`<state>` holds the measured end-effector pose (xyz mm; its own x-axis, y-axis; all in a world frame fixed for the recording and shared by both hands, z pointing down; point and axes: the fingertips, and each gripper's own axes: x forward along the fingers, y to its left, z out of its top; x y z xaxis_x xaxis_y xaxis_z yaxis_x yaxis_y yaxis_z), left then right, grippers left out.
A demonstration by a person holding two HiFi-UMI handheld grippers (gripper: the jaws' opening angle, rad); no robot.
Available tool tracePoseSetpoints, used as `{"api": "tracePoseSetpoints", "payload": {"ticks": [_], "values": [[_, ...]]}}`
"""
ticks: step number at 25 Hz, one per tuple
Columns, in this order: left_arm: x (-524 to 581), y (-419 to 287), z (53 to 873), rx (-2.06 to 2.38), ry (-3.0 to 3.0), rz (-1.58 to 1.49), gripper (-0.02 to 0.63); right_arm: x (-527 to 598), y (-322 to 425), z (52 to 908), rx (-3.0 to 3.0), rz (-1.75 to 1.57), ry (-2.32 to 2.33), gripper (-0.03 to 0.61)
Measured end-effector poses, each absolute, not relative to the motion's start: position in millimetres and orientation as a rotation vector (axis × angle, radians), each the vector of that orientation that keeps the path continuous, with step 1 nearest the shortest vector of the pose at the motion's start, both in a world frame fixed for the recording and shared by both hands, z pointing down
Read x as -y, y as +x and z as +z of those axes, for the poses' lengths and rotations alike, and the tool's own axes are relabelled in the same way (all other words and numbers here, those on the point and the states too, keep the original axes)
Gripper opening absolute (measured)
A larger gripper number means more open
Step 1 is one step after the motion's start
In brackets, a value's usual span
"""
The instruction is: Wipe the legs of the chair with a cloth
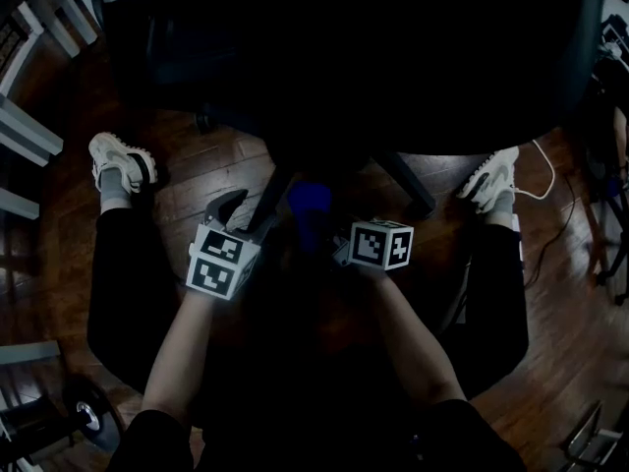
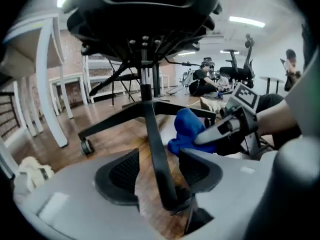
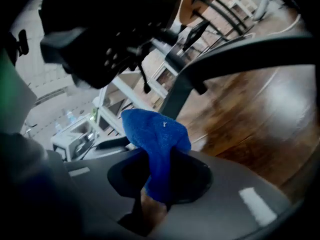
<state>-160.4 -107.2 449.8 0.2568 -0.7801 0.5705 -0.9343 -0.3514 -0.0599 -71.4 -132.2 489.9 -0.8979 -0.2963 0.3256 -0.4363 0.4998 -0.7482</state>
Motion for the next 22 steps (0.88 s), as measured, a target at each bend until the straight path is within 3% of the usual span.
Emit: {"api": "tracePoseSetpoints", "payload": {"ticks": [9, 13, 22], "values": [[93.5, -119.6, 450.3, 1.588, 2.318, 0.781, 0.232, 243.3, -44.3, 483.1, 2.506, 1.684, 1.298, 0.104], [83.9, -114.8, 461.2, 1.565, 2.317, 0.823, 0.232, 252.8, -33.2, 493.2, 2.382, 1.995, 1.459, 0.104], [83.9, -109.9, 468.8, 1.536, 2.325, 0.808, 0.232, 210.2, 27.2, 507.6, 2.373, 1.821, 1.497, 0.104]]}}
